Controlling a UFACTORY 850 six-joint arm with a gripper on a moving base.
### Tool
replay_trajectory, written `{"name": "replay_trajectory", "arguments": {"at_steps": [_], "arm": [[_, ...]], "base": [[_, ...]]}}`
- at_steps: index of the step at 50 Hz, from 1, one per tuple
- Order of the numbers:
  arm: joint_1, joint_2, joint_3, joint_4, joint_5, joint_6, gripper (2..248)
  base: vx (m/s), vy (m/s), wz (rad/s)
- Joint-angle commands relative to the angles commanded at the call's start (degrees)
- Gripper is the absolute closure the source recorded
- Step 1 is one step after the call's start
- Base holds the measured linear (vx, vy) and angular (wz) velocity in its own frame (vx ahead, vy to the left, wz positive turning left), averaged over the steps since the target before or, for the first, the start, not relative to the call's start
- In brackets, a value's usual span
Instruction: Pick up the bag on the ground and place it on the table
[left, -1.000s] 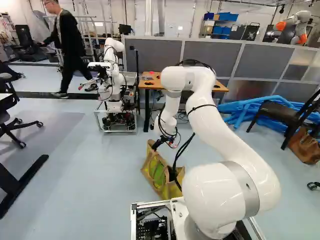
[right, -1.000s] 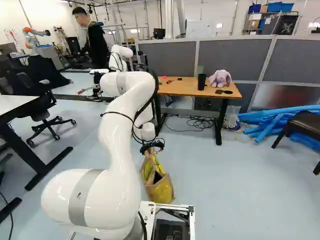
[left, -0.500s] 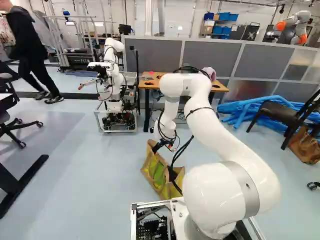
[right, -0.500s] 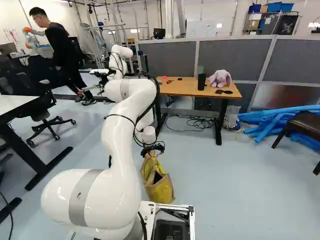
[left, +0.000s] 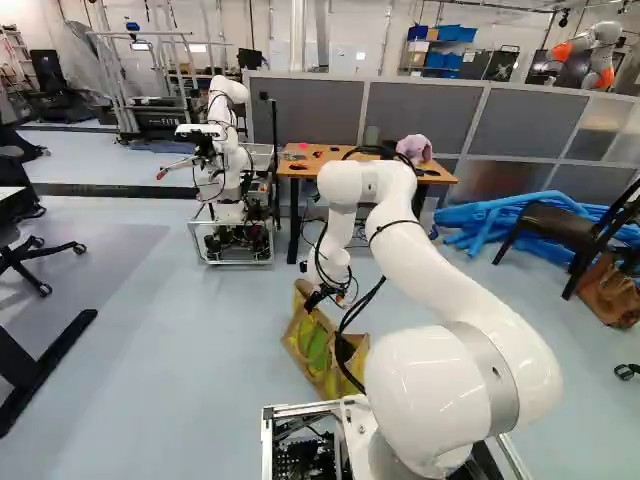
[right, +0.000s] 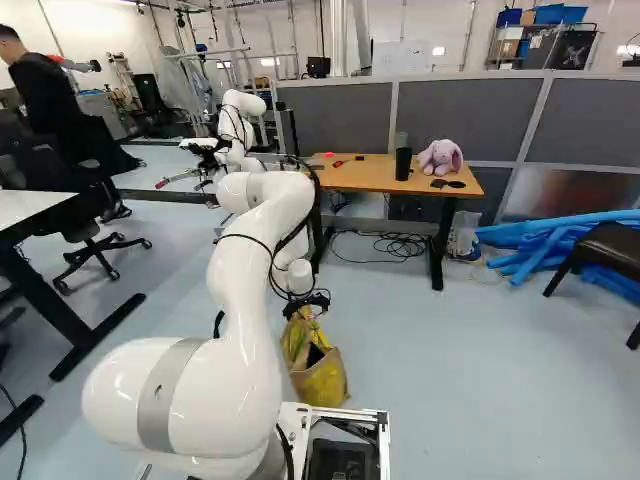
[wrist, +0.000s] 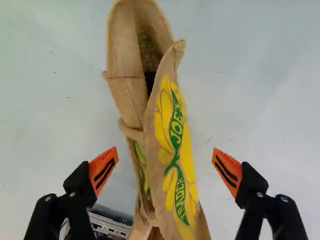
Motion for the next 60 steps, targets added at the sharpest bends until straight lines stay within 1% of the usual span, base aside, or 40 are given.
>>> {"name": "replay_trajectory", "arguments": {"at_steps": [60], "arm": [[0.00, -13.06, -12.19, 0.00, 0.00, 0.00, 3]], "base": [[0.000, 0.000, 0.000]]}}
